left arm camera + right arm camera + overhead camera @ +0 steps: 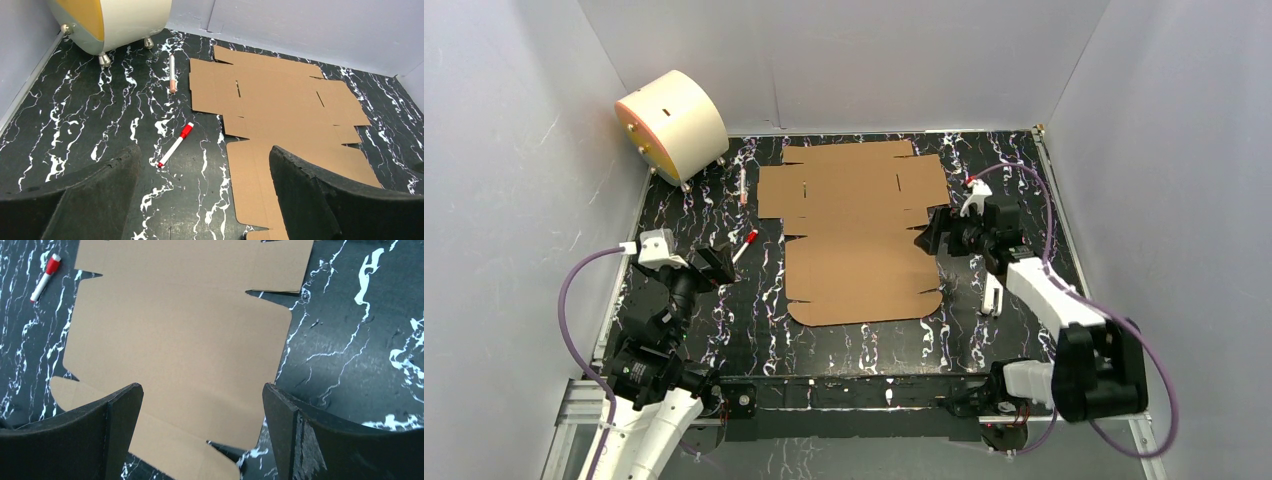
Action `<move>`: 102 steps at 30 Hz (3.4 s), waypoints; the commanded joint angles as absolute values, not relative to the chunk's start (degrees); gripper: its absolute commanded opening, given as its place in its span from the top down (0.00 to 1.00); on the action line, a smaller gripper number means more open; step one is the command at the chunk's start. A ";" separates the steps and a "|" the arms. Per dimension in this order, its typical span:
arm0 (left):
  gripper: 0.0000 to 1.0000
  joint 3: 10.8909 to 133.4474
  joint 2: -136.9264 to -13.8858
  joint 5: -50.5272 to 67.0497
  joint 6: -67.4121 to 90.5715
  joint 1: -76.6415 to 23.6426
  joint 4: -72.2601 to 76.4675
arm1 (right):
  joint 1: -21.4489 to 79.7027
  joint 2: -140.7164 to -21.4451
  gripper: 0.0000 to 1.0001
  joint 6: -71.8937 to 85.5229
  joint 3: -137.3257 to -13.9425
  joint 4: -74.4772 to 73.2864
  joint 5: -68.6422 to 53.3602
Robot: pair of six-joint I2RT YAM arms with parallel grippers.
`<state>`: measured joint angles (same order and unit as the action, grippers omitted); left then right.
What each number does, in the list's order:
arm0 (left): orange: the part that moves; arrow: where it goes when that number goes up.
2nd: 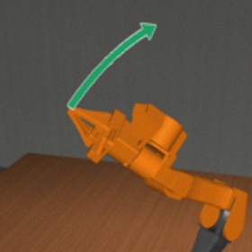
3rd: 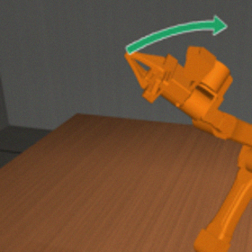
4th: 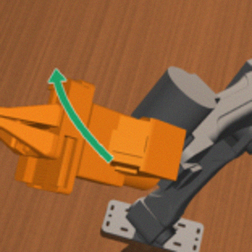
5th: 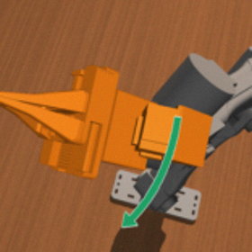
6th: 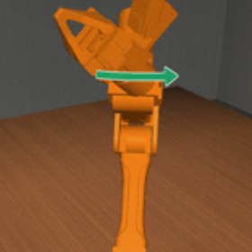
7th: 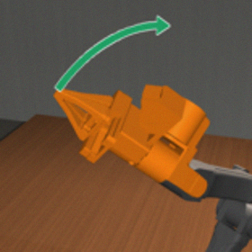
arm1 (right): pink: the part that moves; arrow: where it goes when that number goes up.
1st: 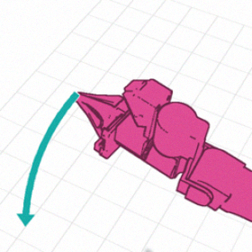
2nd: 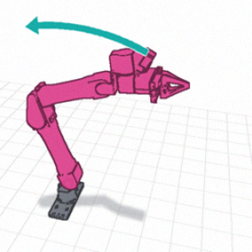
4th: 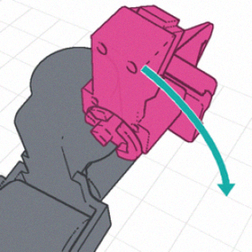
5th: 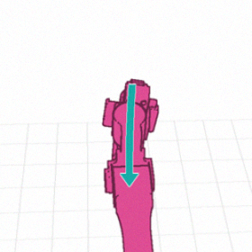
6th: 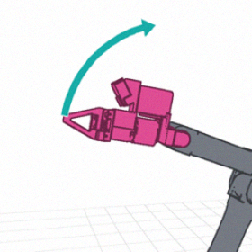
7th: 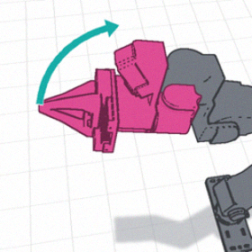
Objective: Fold the paper box
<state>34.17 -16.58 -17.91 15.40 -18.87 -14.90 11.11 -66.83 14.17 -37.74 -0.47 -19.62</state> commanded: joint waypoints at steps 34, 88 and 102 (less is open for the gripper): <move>0.05 32.43 -18.72 -11.88 10.90 -19.42 -10.80 | -5.80 -130.46 0.32 27.42 -83.23 18.17 -40.77; 0.05 41.56 -42.92 -9.11 19.28 -19.47 -11.38 | -7.80 -81.56 0.90 26.97 -35.05 4.68 -39.04; 0.05 55.07 -71.71 0.73 23.95 -15.84 -8.63 | -6.00 -73.63 0.45 18.68 -35.77 2.37 -27.80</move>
